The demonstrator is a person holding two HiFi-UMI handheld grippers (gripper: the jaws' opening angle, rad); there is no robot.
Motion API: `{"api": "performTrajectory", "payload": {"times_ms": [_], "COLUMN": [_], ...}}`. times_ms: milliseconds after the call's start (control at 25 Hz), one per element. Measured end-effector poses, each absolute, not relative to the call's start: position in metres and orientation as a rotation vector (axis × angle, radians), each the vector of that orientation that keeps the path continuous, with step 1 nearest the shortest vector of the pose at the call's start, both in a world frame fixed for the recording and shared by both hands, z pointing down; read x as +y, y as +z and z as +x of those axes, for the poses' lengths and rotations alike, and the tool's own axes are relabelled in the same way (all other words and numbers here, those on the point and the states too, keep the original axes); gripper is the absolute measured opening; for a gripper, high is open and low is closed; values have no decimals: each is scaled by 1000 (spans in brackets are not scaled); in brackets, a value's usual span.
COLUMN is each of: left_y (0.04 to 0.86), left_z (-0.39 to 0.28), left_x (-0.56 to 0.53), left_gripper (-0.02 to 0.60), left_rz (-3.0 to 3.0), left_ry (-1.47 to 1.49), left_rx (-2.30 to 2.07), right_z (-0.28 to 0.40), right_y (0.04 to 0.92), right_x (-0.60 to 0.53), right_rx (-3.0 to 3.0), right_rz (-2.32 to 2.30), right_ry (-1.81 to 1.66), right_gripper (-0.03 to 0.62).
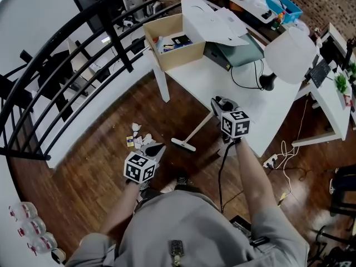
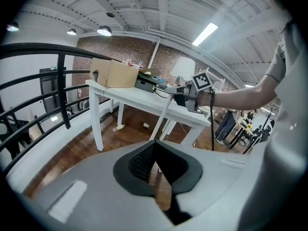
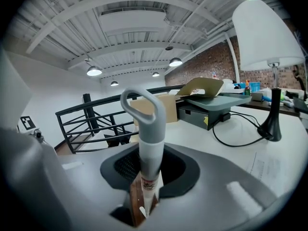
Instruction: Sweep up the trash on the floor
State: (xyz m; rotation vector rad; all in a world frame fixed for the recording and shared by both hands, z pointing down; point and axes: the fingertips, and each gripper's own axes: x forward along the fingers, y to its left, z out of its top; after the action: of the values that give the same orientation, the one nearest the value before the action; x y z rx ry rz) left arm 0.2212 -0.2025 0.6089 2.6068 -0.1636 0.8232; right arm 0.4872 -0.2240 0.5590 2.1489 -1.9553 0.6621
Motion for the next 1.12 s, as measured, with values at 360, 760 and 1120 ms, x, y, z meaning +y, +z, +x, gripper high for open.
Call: {"api": "performTrajectory", "payload": {"times_ms": [360,760,1120], "left_y": [604,590,526], "left_z": [222,209,162], "left_x": [-196,-200,-241], "left_gripper": [-9,-8,-8], "left_rz": [2622,2655,2760], "left_ry": [805,762,594], "left_rx": [-150,-214,-449], "right_z": [489,476,354], "right_y": [526,421,403], "right_x": [-218,-211,-247], "right_rx": [-1947,-1972,-2283], "right_rz": [2191,2242,2039], "right_ry": [519,122,173], "right_gripper": [153,250,68]}}
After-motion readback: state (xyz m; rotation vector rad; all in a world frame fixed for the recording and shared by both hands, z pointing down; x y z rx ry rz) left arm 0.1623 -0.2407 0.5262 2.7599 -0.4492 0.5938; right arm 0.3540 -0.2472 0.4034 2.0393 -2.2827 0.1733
